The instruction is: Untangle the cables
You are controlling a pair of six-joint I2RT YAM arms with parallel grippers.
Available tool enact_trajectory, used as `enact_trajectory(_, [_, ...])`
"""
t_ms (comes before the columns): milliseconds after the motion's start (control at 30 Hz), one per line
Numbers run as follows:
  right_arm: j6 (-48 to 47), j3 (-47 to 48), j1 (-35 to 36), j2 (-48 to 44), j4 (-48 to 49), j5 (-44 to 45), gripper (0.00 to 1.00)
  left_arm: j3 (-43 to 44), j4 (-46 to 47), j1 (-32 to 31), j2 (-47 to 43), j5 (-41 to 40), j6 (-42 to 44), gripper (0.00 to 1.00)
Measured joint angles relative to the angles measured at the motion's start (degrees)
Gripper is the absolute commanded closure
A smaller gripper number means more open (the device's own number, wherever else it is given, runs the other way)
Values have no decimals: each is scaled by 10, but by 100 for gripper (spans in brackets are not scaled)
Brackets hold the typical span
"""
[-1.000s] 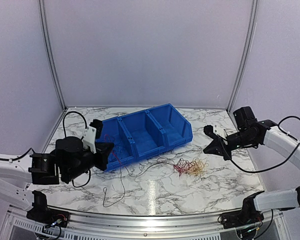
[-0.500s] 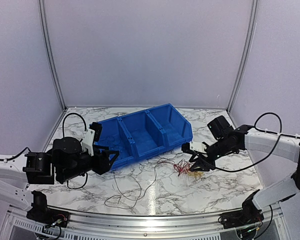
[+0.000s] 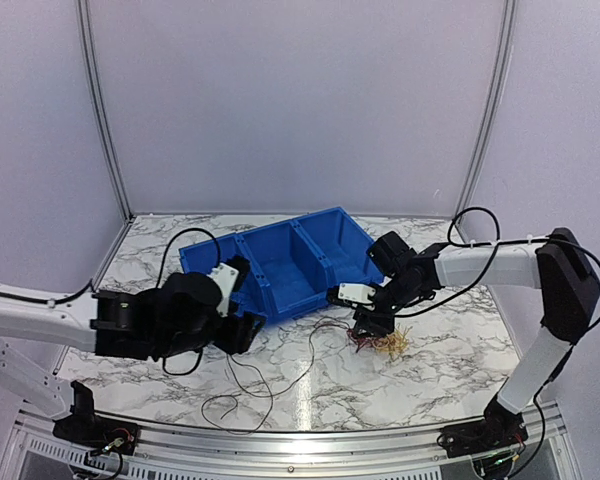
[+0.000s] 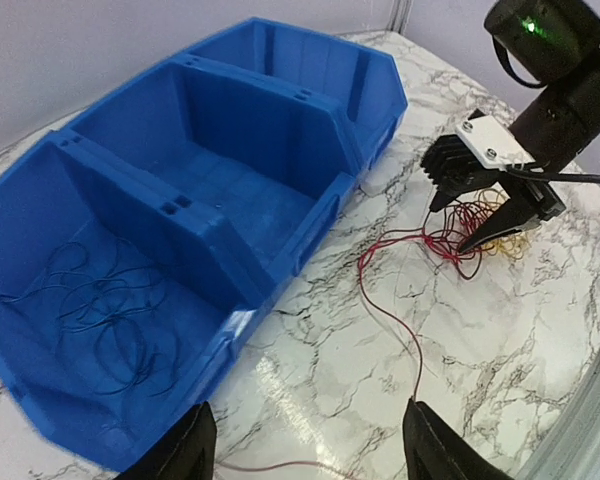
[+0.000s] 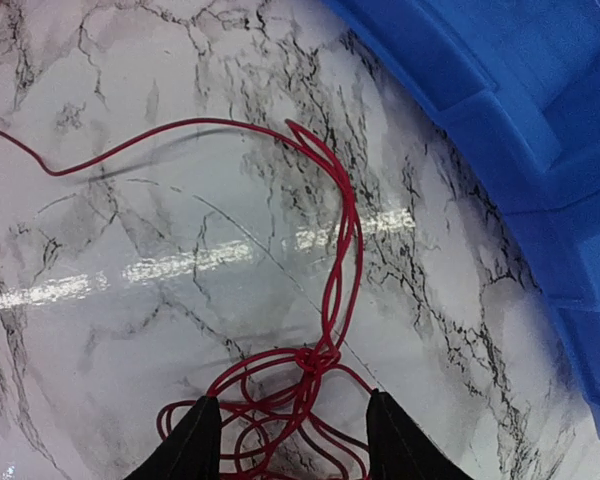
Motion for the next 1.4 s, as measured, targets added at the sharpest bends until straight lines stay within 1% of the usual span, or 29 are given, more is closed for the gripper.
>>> enact_trajectory(33, [5,2,2,8,4,8,49,26,10,0,54,5,-7,34])
enact_trajectory(133, [17,2,4,27,11,34,50,78,31,4,162,17,-35,34])
enact_trajectory(167, [21,2,4,30,13,41,53,90,35,7,187,23,-48,33])
enact_trajectory(267, [30,-2,4,36,23,55,68,110,54,19,238,50,-87,34])
enact_trajectory(400, [43,-6,4,42,30,56,80,146,85,37,311,103,-132,36])
enact_trajectory(533, [47,-8,4,45,35,52,85,182,109,47,378,154,-168,42])
enact_trajectory(633, [52,-11,4,45,40,51,88,191,111,53,406,188,-196,45])
enact_trajectory(733, [54,-18,4,45,47,51,90,193,112,57,423,214,-219,52])
enact_trajectory(767, [54,-20,4,44,50,51,93,193,116,59,426,221,-224,58])
enact_trajectory(833, [54,-23,4,43,52,51,98,193,127,60,430,235,-231,78])
enact_trajectory(867, [56,-23,4,43,53,50,100,194,134,61,433,241,-231,90])
enact_trajectory(900, [57,-23,4,42,53,50,100,196,139,62,438,244,-231,99])
enact_trajectory(1000, [58,-24,3,35,52,48,100,202,147,62,449,248,-224,100])
enact_trajectory(1133, [55,-26,-13,5,41,42,100,191,152,63,440,228,-217,100])
enact_trajectory(1233, [51,-26,-53,-39,24,30,100,162,151,63,411,207,-212,100])
enact_trajectory(1400, [35,-26,-102,-99,-5,-27,100,126,192,62,338,183,-206,100])
